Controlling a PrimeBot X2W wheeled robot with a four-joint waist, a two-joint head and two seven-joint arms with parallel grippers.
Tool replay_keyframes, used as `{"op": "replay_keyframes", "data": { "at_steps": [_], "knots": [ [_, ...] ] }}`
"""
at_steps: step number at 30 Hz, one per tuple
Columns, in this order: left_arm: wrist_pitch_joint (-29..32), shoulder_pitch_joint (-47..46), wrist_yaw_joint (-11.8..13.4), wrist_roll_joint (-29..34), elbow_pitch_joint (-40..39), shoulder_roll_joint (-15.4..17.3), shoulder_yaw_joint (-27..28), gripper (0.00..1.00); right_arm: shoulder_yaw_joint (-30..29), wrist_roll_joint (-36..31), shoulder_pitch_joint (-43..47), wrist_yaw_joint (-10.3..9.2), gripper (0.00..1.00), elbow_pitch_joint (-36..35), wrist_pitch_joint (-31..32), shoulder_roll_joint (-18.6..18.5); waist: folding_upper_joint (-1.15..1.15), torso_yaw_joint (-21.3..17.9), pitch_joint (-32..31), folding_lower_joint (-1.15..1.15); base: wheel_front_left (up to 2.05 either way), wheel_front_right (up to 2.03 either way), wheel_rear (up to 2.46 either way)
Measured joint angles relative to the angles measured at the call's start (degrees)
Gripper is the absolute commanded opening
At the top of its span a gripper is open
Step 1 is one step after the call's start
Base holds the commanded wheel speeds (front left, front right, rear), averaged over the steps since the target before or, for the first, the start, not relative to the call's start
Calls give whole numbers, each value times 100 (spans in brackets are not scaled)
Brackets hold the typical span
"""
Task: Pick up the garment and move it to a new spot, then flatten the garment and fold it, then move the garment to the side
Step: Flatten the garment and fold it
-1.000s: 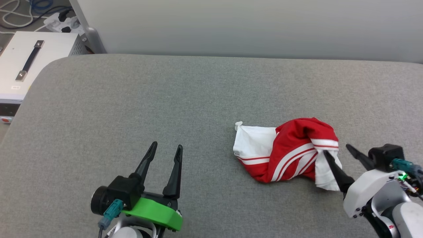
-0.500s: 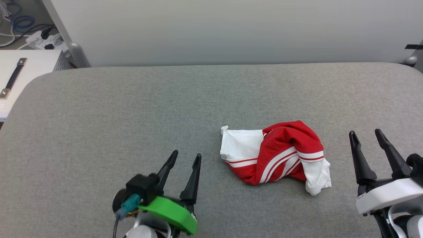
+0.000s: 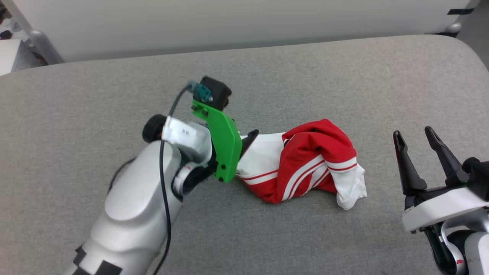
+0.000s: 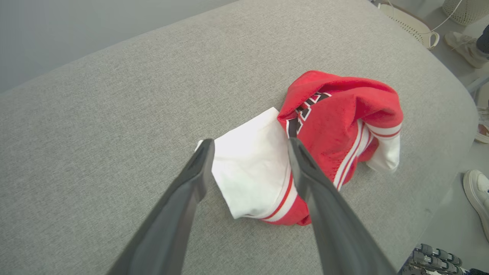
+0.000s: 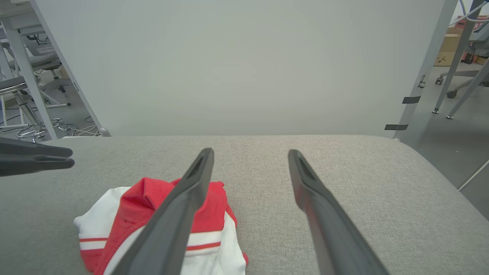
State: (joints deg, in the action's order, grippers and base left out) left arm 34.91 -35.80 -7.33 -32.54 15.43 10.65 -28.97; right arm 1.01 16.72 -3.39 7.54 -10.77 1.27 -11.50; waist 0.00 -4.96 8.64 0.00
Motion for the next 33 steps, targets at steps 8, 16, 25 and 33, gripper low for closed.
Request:
{"op": "replay_keyframes", "data": {
  "at_steps": [8, 16, 25, 33],
  "knots": [
    [1279, -821, 3, -491, 792, 265, -20, 100, 268, 0, -328, 0, 100, -12, -9, 103, 0, -443, 365, 0, 0, 0, 0],
    [1124, -938, 79, -258, 1571, 426, -75, 100, 397, 0, -490, 0, 100, 52, -130, 198, 0, -781, 722, 0, 0, 0, 0],
    [756, -943, 74, -442, 2014, 328, -86, 0, 435, -18, -506, 0, 100, 86, -159, 185, 0, -767, 924, 1, 0, 0, 0],
    [-327, -966, 41, -601, 2024, 392, 245, 0, 391, -53, -507, 0, 100, 108, -100, 110, 0, -507, 830, 1, 0, 0, 0]
  ]
}}
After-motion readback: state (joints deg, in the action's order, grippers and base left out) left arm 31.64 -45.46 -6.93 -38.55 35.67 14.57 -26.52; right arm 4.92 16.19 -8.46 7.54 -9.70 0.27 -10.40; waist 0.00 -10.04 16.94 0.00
